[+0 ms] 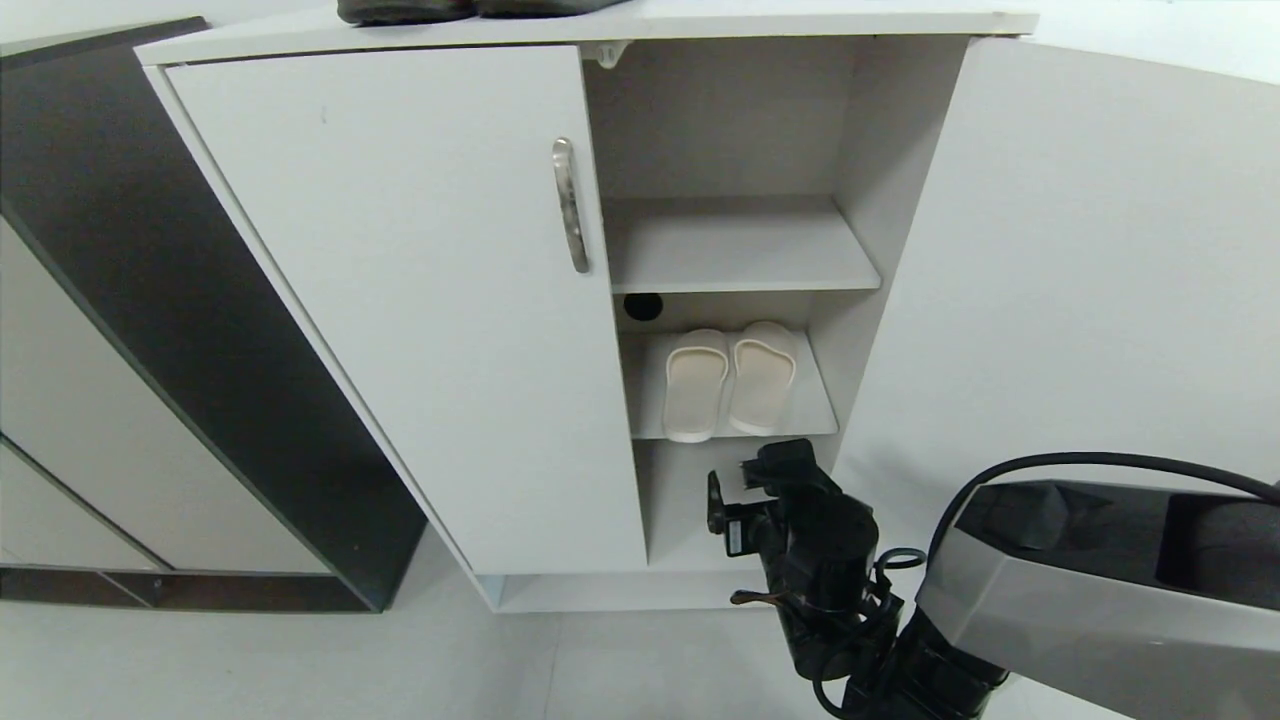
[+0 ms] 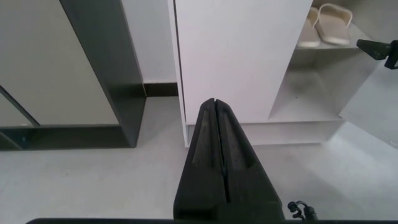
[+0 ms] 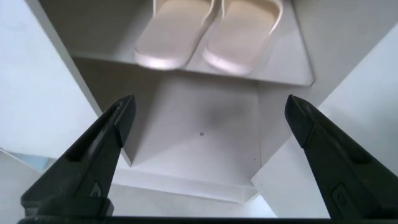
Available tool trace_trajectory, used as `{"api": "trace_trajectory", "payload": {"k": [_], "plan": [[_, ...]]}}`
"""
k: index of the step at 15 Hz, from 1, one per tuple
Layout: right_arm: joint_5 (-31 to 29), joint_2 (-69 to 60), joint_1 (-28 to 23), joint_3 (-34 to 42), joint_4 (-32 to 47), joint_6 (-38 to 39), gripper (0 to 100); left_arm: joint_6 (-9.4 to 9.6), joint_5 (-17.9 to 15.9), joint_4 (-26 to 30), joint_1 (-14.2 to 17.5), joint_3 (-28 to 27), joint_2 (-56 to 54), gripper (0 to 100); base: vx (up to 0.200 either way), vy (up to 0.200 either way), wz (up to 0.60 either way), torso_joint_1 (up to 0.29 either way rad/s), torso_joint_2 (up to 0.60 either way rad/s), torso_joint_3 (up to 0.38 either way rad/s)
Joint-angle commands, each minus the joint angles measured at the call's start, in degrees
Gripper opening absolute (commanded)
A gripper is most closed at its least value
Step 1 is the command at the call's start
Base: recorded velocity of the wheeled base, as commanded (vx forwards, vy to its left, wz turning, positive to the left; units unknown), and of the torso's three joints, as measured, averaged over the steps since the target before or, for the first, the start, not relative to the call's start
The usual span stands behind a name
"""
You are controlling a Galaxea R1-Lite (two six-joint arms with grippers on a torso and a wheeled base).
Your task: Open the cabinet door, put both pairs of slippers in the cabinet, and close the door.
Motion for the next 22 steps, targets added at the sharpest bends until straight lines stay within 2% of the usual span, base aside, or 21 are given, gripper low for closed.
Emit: {"api": "trace_trajectory", "payload": {"k": [1, 7, 9, 12, 16, 22], "plan": [[0.0, 0.47, 0.02, 0.06, -0.08, -0.04, 100, 0.0, 0.0, 0.02, 0.01, 0.02, 0.07, 0, 0.0, 0.0, 0.0, 0.002, 0.0, 0.207], [1.41, -0.59, 0.02, 2.79, -0.6, -0.04, 100, 0.08, 0.18, -0.07, 0.01, 0.02, 0.07, 0, 0.0, 0.0, 0.0, 0.002, 0.0, 0.203], [7.3, -3.66, 0.28, 7.54, -0.6, 0.22, 100, 2.11, 0.09, 0.02, 0.01, 0.02, 0.07, 0, 0.0, 0.0, 0.0, 0.005, 0.0, 0.208], [10.81, -4.37, 0.81, 10.7, -0.78, 0.48, 100, 1.23, 0.18, -0.07, 0.01, 0.02, 0.07, 0, 0.0, 0.0, 0.0, 0.0, 0.0, 0.14], [16.17, -4.37, 0.81, 13.86, -2.45, 1.36, 100, 1.14, 0.18, -0.07, 0.01, 0.02, 0.07, 0, 0.0, 0.0, 0.0, 0.004, 0.0, 0.048], [16.26, -4.1, 0.81, 14.04, -2.36, 1.36, 100, 1.14, 0.18, -0.07, 0.01, 0.02, 0.07, 0, 0.0, 0.2, 0.0, 0.003, 0.0, 0.007]]}}
